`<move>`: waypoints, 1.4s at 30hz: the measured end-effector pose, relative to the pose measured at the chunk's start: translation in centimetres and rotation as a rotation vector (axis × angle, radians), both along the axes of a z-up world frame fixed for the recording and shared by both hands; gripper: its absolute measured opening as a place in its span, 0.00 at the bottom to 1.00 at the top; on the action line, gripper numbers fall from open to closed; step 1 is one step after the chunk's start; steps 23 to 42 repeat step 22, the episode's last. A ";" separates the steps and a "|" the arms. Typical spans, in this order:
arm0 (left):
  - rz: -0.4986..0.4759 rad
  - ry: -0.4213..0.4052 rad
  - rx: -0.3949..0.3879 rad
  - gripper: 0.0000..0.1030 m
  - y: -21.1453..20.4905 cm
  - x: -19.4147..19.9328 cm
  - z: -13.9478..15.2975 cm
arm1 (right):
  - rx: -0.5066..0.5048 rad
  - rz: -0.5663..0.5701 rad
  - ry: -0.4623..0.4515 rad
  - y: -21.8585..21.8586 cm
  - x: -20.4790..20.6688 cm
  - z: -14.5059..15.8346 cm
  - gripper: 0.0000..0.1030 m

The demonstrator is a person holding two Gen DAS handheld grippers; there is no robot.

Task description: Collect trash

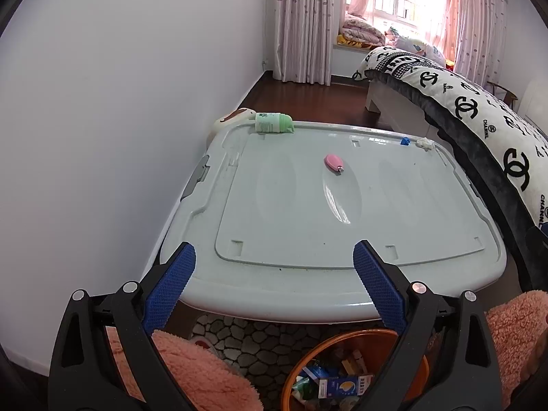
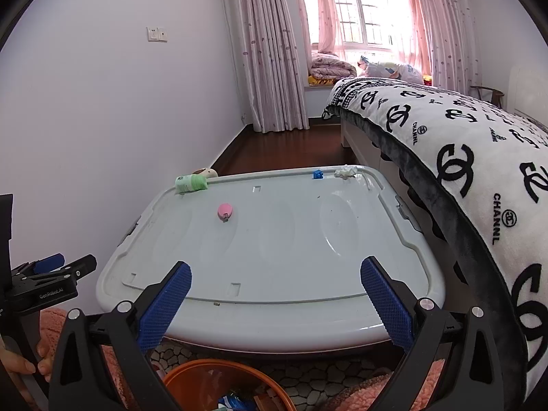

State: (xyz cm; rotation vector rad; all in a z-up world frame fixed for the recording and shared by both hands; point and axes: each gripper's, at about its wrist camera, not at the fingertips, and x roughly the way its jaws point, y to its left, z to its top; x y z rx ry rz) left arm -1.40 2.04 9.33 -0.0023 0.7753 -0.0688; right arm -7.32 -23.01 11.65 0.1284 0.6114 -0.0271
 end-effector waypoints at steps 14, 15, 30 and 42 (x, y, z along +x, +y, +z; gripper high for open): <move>-0.007 0.000 0.004 0.88 0.1 0.1 -0.1 | 0.000 -0.006 0.001 -0.1 0.0 -0.1 0.95; -0.005 0.001 0.002 0.88 0.1 0.1 -0.1 | 0.000 -0.006 0.000 -0.1 0.0 -0.1 0.95; -0.003 -0.001 0.007 0.88 0.1 0.0 -0.1 | 0.000 -0.006 0.001 -0.1 0.0 -0.1 0.95; -0.003 -0.001 0.007 0.88 0.1 0.0 -0.1 | 0.000 -0.006 0.001 -0.1 0.0 -0.1 0.95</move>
